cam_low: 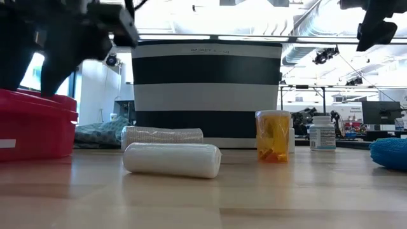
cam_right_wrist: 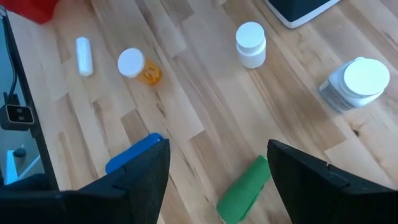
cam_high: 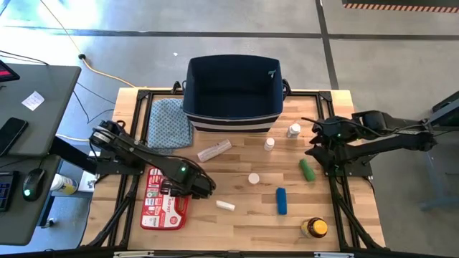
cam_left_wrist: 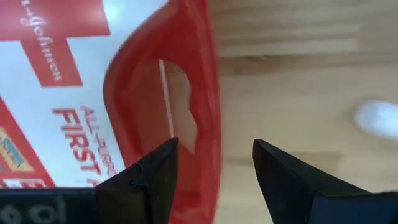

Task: Pick & place medical supplies in basket/bin
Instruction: Put the red first aid kit box into the blue bin

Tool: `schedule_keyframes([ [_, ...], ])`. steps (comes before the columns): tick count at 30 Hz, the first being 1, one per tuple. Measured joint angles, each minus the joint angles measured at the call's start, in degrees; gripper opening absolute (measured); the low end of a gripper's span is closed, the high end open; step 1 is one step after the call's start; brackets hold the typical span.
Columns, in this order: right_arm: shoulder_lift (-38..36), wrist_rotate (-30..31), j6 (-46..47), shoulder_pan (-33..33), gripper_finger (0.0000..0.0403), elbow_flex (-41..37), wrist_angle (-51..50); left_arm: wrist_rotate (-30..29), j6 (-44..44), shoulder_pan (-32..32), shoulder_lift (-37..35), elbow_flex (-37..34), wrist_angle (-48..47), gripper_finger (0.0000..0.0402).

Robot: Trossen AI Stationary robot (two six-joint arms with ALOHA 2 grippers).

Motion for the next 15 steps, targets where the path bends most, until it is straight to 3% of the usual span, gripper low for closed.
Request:
schedule_keyframes([
  [15,0.1,-0.4,-0.2,0.0,0.0259,0.0,0.4,2.3,2.6,0.0,6.3,0.0,4.4,0.0221],
])
